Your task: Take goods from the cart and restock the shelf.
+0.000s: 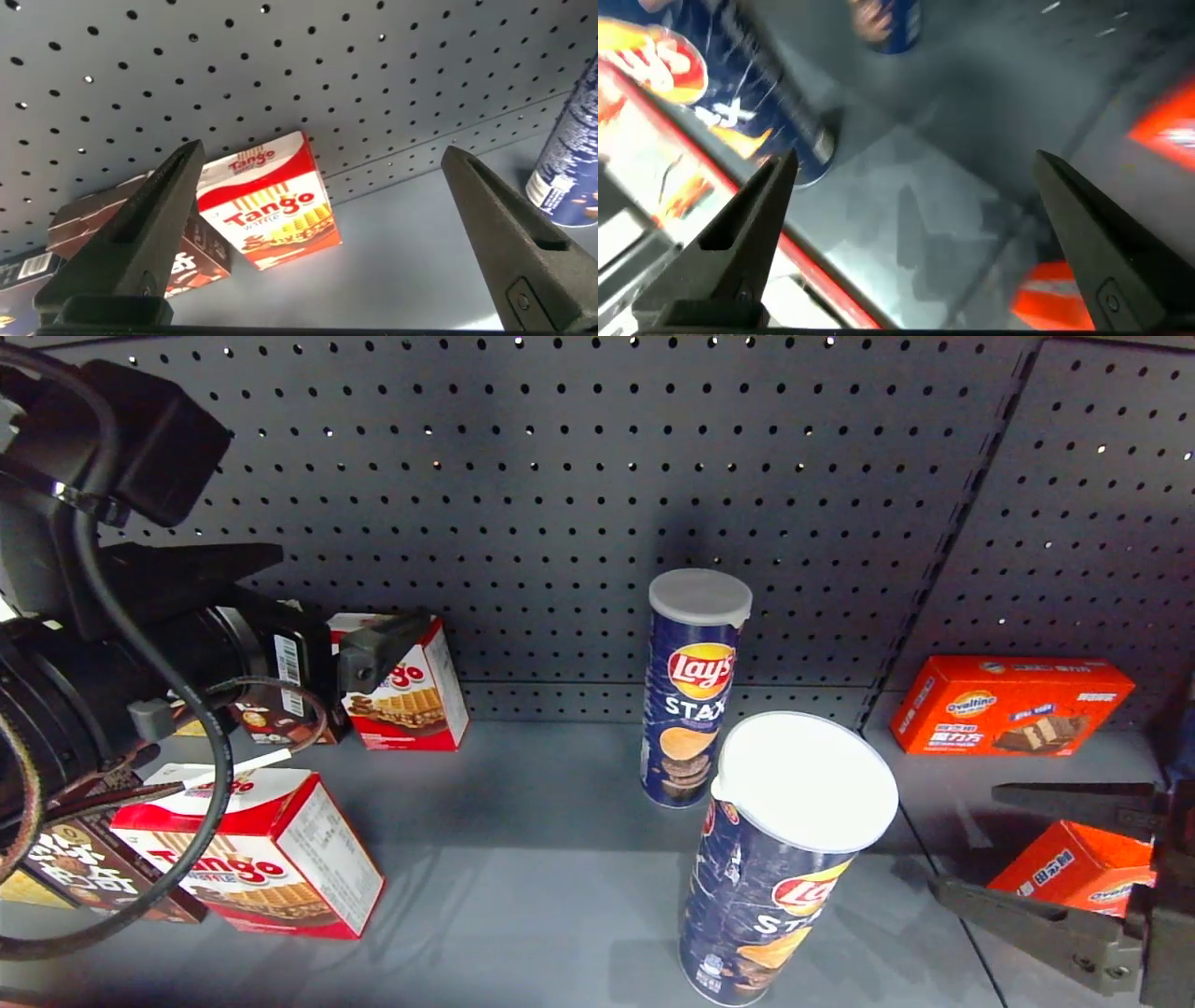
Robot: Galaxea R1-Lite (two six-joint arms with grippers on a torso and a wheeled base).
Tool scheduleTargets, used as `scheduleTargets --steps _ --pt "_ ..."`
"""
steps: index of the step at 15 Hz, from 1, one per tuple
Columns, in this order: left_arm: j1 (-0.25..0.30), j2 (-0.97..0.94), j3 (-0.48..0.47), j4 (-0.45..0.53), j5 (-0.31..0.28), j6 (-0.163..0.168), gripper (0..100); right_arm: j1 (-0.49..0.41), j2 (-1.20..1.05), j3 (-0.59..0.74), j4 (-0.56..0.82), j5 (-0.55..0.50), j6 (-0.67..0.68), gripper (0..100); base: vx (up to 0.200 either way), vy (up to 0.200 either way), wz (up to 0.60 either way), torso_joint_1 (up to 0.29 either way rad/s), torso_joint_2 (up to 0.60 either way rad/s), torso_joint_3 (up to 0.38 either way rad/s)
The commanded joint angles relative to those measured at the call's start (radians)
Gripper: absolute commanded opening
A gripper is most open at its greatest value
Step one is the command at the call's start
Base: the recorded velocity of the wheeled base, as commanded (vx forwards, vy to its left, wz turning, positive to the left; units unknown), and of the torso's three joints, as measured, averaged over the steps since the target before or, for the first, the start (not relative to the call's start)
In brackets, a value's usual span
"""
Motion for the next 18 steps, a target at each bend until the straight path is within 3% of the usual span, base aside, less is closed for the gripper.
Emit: scheduleTargets --steps 1,18 --pt "0.001 0.012 0.001 -0.009 -0.001 0.0 100 0.015 0.061 0.006 0.0 -0.002 0.0 100 0.0 0.0 0.0 0.0 0.0 0.0" --pt "-0.001 0.028 0.009 -0.052 -0.005 0.003 100 0.086 0.222 -0.038 0.0 -0.073 -0.005 100 0.0 0.0 0.0 0.0 0.0 0.0"
